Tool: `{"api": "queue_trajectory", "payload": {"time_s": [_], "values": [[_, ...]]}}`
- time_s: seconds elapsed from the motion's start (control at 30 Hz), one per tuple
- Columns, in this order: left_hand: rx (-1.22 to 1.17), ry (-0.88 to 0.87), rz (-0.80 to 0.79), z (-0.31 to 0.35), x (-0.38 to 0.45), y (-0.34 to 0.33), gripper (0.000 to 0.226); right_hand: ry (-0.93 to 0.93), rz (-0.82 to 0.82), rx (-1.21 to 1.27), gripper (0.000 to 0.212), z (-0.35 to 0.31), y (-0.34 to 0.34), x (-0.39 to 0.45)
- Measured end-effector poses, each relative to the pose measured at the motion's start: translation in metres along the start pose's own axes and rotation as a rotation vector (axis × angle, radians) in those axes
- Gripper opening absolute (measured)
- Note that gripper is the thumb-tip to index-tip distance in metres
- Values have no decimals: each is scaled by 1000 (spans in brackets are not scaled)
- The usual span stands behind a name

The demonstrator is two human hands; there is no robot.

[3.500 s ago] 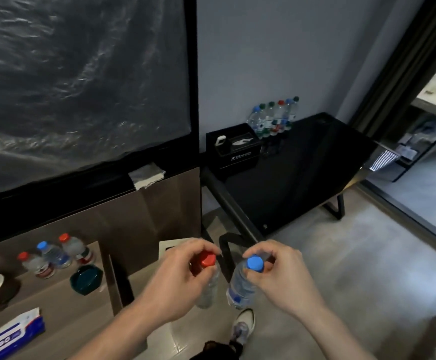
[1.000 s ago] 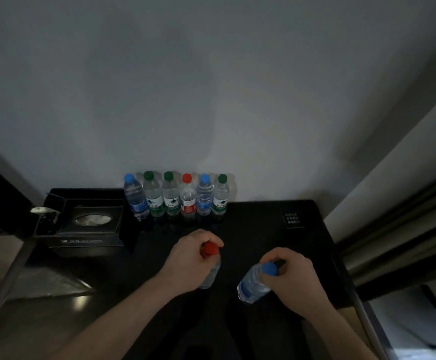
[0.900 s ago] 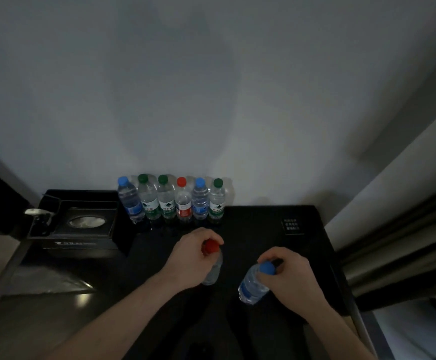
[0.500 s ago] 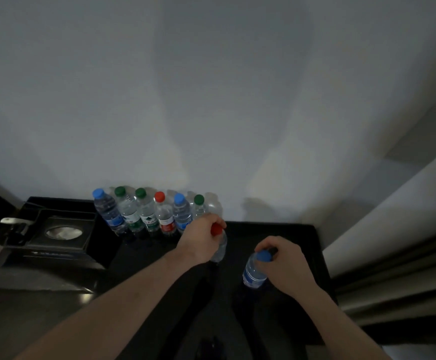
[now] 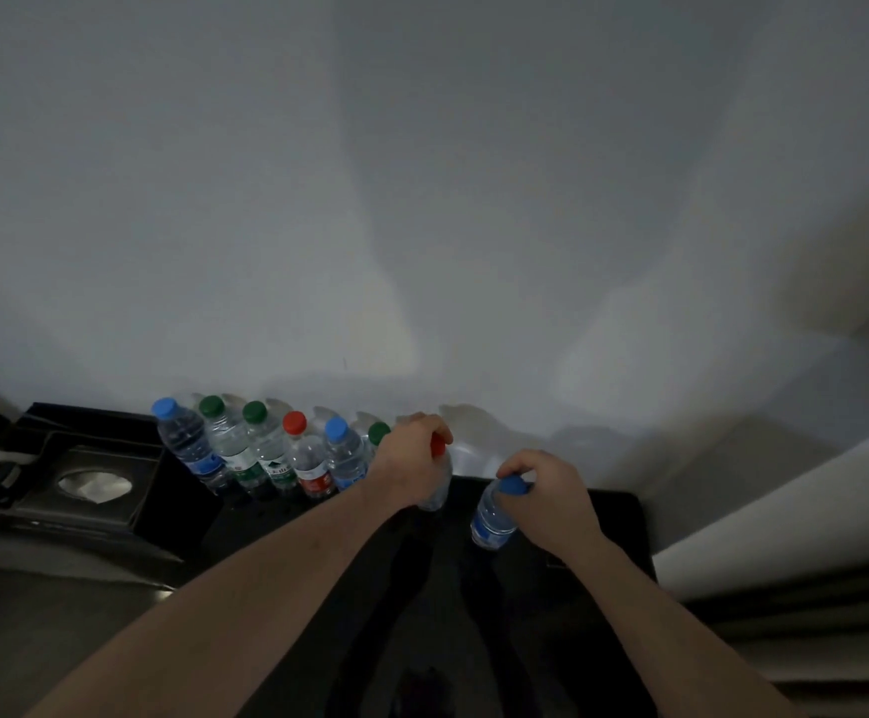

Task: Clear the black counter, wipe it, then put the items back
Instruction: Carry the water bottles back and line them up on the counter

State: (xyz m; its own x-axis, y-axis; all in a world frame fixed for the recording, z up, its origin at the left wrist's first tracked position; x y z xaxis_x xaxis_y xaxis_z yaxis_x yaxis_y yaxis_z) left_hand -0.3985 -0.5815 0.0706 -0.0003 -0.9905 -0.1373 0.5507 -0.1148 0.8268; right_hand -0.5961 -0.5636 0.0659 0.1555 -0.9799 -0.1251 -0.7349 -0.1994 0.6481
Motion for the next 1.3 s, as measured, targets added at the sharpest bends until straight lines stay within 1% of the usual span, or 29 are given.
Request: {"api": "queue_trajectory", "payload": {"time_s": [0.2, 0.33, 0.43, 0.53, 0.63, 0.7, 0.8, 0.83, 0.93, 1.0, 1.03, 1.07, 1.13, 1.3], "values": [[24, 68, 7, -12, 14, -4, 25, 7, -9, 39, 18, -2, -13, 31], [75, 46, 27, -11, 20, -2, 30, 28, -14, 37, 19, -8, -25, 49], [114, 16, 12, -7, 23, -3, 34, 19, -17, 19, 21, -11, -32, 59], [158, -5, -16, -5, 21, -5, 43, 1, -16, 47, 21, -13, -39, 65], [171, -27, -43, -3, 11, -6, 57, -16, -19, 83, 24, -16, -45, 65], [164, -28, -47, -4, 1, -4, 67, 0, -48, 77, 32, -20, -49, 60], [117, -38, -42, -2, -24, 5, 70, 4, -74, 79, 45, -24, -47, 45], [97, -36, -41, -3, -36, 9, 71, 5, -68, 89, 47, -24, -44, 40], [43, -4, -35, -16, -81, 21, 73, 16, -6, 188, 42, -33, -29, 16], [15, 18, -52, -32, -119, 27, 70, 29, 39, 276, 45, -44, -22, -9], [8, 31, -57, -42, -139, 31, 68, 33, 34, 314, 48, -50, -23, -25], [8, 53, -61, -53, -161, 36, 66, 22, 6, 335, 49, -56, -28, -41], [21, 101, -49, -81, -206, 48, 64, -8, -103, 336, 49, -71, -46, -77], [48, 197, 28, -157, -305, 87, 61, -50, -481, 254, 44, -125, -121, -160]]}}
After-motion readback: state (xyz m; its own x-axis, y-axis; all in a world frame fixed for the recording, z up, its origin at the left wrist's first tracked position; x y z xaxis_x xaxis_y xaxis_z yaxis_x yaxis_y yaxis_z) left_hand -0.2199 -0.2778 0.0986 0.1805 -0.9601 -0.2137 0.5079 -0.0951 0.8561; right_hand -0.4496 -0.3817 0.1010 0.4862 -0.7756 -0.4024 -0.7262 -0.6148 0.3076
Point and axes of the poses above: each hand's wrist, its own x-axis towards the middle knuckle, its own y-axis out of the back of the hand, z = x × y, the point moved 10 cm from there along x, towards the middle knuckle, and after that the axes turned 4 degrees about x, right-handed, at the moved point
